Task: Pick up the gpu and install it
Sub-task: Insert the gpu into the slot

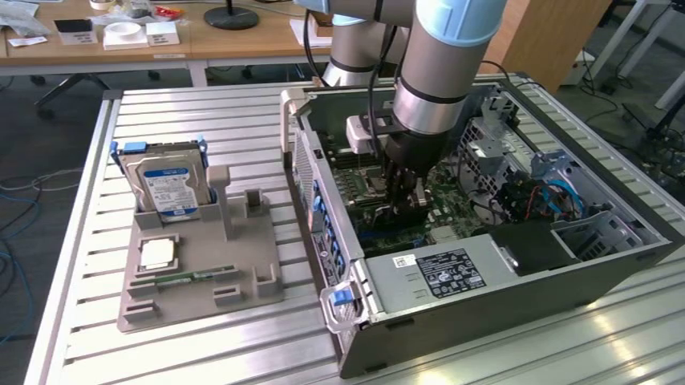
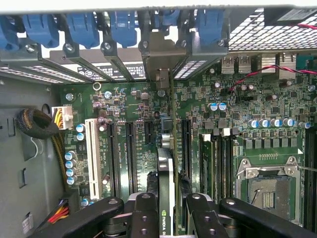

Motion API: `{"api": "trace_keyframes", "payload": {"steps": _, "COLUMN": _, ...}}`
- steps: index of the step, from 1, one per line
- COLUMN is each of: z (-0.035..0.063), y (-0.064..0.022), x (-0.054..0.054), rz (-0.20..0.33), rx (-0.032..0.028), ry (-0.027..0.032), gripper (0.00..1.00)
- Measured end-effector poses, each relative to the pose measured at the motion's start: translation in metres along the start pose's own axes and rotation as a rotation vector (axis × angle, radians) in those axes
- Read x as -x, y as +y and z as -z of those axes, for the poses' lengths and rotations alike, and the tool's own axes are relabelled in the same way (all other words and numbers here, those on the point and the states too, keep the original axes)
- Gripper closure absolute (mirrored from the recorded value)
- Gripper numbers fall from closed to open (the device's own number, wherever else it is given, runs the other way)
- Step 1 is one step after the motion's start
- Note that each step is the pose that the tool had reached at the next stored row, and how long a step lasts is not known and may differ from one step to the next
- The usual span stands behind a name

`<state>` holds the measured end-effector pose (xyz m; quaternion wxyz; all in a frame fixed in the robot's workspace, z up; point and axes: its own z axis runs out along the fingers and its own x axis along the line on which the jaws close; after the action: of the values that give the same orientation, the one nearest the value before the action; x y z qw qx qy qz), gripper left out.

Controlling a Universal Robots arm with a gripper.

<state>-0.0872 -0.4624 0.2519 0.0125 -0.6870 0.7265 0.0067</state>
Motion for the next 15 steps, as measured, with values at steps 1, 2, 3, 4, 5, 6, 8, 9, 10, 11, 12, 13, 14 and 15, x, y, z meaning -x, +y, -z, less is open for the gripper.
{"api": "trace_keyframes", "payload": {"steps": 1, "z": -0.0003, "y": 0.0003, "x": 0.0000, "rz": 0.000, "rx": -0.0001, "ry": 0.0000, "gripper": 0.73}}
{"api": "trace_keyframes", "payload": {"steps": 2, "z": -0.0005, "y": 0.0005, "x": 0.0000, "rz": 0.000, "rx": -0.0001, "ry": 0.0001, "gripper": 0.73}}
{"api": "trace_keyframes", "payload": {"steps": 3, "z": -0.0004, "y": 0.0006, "x": 0.0000, "rz": 0.000, "rx": 0.0000, "ry": 0.0001, "gripper": 0.73}}
{"api": "trace_keyframes", "payload": {"steps": 4, "z": -0.0005, "y": 0.0006, "x": -0.0001, "rz": 0.000, "rx": 0.0001, "ry": 0.0001, "gripper": 0.73}}
{"api": "trace_keyframes", "payload": {"steps": 5, "z": -0.0005, "y": 0.0006, "x": -0.0001, "rz": 0.000, "rx": 0.0001, "ry": 0.0001, "gripper": 0.73}}
{"api": "trace_keyframes", "payload": {"steps": 6, "z": -0.0006, "y": 0.0006, "x": -0.0001, "rz": 0.000, "rx": 0.0001, "ry": 0.0001, "gripper": 0.73}}
{"api": "trace_keyframes", "payload": {"steps": 8, "z": -0.0013, "y": 0.0008, "x": -0.0001, "rz": 0.000, "rx": 0.0000, "ry": 0.0002, "gripper": 0.73}}
{"api": "trace_keyframes", "payload": {"steps": 9, "z": -0.0019, "y": 0.0009, "x": -0.0001, "rz": 0.000, "rx": -0.0004, "ry": -0.0006, "gripper": 0.73}}
{"api": "trace_keyframes", "payload": {"steps": 10, "z": -0.0020, "y": 0.0009, "x": -0.0001, "rz": 0.000, "rx": -0.0002, "ry": -0.0006, "gripper": 0.73}}
{"api": "trace_keyframes", "payload": {"steps": 11, "z": -0.0019, "y": 0.0009, "x": -0.0001, "rz": 0.000, "rx": -0.0001, "ry": -0.0004, "gripper": 0.73}}
{"api": "trace_keyframes", "payload": {"steps": 12, "z": -0.0019, "y": 0.0010, "x": -0.0001, "rz": 0.000, "rx": -0.0001, "ry": -0.0004, "gripper": 0.73}}
{"api": "trace_keyframes", "payload": {"steps": 13, "z": -0.0018, "y": 0.0010, "x": -0.0001, "rz": 0.000, "rx": -0.0001, "ry": -0.0002, "gripper": 0.73}}
{"api": "trace_keyframes", "payload": {"steps": 14, "z": -0.0018, "y": 0.0011, "x": -0.0001, "rz": 0.000, "rx": 0.0000, "ry": -0.0001, "gripper": 0.73}}
{"api": "trace_keyframes", "payload": {"steps": 15, "z": -0.0020, "y": 0.0014, "x": -0.0001, "rz": 0.000, "rx": 0.0000, "ry": 0.0001, "gripper": 0.73}}
